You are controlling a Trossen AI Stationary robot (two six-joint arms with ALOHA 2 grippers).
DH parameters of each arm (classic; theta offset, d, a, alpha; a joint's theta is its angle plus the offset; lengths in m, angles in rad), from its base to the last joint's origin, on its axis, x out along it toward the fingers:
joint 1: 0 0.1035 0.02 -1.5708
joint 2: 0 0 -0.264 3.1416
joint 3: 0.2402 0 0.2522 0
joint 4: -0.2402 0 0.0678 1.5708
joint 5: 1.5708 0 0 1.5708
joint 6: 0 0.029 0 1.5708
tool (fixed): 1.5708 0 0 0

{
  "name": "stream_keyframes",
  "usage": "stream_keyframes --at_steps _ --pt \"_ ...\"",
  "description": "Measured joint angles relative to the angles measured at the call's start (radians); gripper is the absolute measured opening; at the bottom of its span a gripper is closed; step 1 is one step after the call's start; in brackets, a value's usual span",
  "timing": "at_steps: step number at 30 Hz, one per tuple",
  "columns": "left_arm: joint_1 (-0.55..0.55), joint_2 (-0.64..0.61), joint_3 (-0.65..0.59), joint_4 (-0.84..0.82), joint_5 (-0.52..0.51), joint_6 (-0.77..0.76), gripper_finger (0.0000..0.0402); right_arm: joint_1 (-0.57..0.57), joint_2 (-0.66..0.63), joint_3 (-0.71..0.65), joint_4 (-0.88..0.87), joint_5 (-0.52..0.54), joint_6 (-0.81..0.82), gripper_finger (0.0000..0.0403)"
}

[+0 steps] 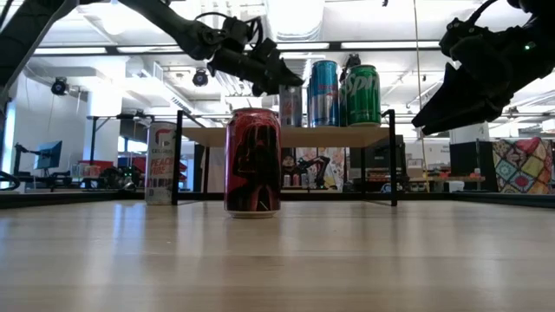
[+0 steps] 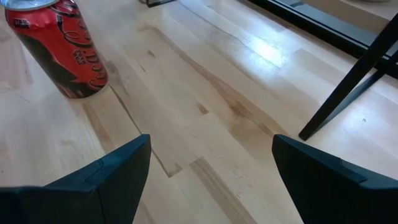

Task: Place canned beverage on shelf
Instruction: Put the middle white pink soda can on the shelf, then put the top white pink soda can on the shelf aligned with the other white pink soda can

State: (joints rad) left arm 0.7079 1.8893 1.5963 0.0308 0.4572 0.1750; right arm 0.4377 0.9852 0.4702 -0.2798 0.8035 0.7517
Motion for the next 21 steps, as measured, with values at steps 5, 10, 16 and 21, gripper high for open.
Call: stream_keyframes --at_steps 5,10,16,21 --pt "0.003 -0.003 -0.001 -0.015 0.001 -0.012 0.0295 0.0 0.0 0.0 0.0 0.0 -0.001 0.0324" --pt "0.003 -0.025 -0.001 -0.017 -0.001 -0.012 0.0311 0.0 0.0 0.0 -0.003 0.0 -0.003 0.0325" --pt "0.002 -0.088 -0.002 -0.086 -0.058 0.0 0.0315 0.0 0.0 0.0 -0.012 0.0 -0.003 0.0324" --pt "-0.003 -0.172 -0.003 -0.232 -0.109 0.034 0.0315 0.0 0.0 0.0 -0.015 -0.001 -0.003 0.0325"
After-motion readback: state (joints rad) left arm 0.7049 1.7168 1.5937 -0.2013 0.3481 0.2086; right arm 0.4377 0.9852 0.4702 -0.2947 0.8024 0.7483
